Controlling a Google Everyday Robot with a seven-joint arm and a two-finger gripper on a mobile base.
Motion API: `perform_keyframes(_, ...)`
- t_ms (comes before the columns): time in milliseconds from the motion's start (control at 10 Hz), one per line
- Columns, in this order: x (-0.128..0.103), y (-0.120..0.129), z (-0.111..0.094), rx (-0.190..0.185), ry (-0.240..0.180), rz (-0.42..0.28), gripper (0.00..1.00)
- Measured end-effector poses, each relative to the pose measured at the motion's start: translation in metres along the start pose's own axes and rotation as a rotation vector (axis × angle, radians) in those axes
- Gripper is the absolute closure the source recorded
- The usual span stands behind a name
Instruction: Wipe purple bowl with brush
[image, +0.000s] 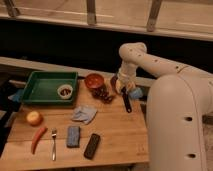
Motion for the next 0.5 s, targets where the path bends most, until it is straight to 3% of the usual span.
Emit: perform_keyframes(500, -0.008, -0.020, 0.006, 0.000, -0.022, 0.042, 0.87)
